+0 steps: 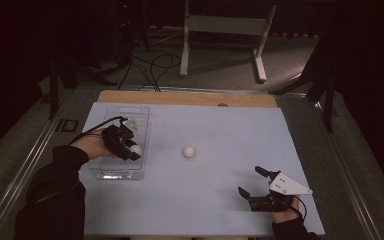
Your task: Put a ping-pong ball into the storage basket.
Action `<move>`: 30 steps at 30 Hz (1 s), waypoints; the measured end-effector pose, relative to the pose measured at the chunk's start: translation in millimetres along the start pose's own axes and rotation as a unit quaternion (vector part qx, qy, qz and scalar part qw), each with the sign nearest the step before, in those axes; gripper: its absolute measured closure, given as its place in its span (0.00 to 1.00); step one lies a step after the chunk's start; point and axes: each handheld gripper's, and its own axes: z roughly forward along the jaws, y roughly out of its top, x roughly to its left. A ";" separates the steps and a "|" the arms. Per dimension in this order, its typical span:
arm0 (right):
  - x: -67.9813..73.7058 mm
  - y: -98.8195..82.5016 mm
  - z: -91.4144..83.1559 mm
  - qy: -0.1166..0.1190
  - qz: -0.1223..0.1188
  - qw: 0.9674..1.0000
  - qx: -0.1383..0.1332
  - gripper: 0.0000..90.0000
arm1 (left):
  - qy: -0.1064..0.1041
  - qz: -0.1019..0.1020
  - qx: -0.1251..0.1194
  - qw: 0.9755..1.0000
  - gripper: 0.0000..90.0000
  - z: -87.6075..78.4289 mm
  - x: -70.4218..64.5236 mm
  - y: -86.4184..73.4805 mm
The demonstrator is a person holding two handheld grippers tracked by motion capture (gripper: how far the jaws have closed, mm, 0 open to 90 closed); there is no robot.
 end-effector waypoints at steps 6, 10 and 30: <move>-0.2 -0.2 0.1 0.000 0.000 1.000 0.001 0.10 | -0.003 -0.005 0.007 1.000 0.57 6.7 1.3 -2.3; -0.2 -0.3 0.2 0.000 0.000 1.000 0.001 0.10 | -0.006 -0.004 0.009 1.000 0.57 9.0 1.1 -2.8; -0.1 -0.2 0.0 0.000 0.000 1.000 0.000 0.10 | -0.009 -0.008 0.015 1.000 0.57 19.7 4.8 -5.5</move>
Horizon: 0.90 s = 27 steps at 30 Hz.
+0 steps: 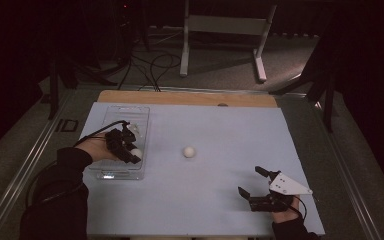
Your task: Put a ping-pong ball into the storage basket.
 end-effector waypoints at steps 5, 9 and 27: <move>-0.6 -0.4 0.2 0.000 -0.001 1.000 0.001 0.10 | -0.001 -0.002 -0.002 1.000 0.57 2.7 -0.2 0.0; -0.1 0.0 -0.2 0.000 0.000 1.000 0.000 0.10 | 0.001 -0.001 -0.001 1.000 0.57 3.9 0.6 0.7; -0.4 0.0 -0.4 -0.002 0.001 1.000 0.001 0.10 | 0.009 -0.032 -0.001 0.999 0.44 1.5 3.1 -0.7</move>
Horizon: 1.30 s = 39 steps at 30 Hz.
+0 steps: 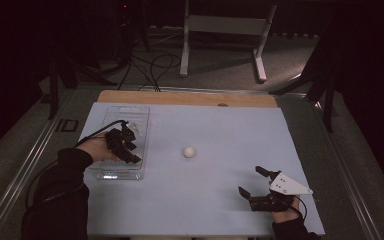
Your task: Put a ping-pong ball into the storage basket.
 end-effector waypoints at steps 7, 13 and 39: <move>0.3 0.3 -0.1 -0.001 -0.001 1.000 -0.001 0.10 | 0.012 -0.008 0.000 1.000 0.31 -4.6 -0.4 -0.7; 0.7 0.5 0.1 -0.001 -0.002 1.000 -0.001 0.10 | 0.006 -0.014 -0.004 1.000 0.15 -9.6 -1.0 -1.1; 0.8 0.7 0.2 0.000 -0.002 1.000 0.000 0.10 | -0.014 0.004 -0.057 0.998 0.00 -25.9 -24.4 14.1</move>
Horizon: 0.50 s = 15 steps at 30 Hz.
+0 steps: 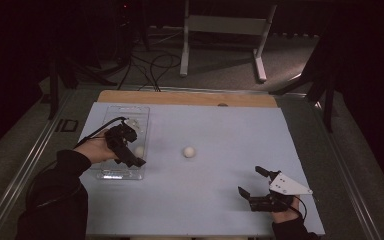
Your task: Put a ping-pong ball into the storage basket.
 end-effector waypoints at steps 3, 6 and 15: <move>0.0 0.0 0.1 0.000 0.000 1.000 0.000 0.10 | -0.006 0.004 -0.012 1.000 0.00 -1.3 -4.2 2.7; -0.2 -0.1 0.1 0.000 0.000 1.000 0.000 0.10 | -0.004 0.010 -0.015 1.000 0.00 -2.4 -8.4 5.6; -0.2 0.2 0.2 0.000 0.000 1.000 0.001 0.10 | -0.009 0.029 -0.037 0.999 0.00 -1.5 -25.3 17.3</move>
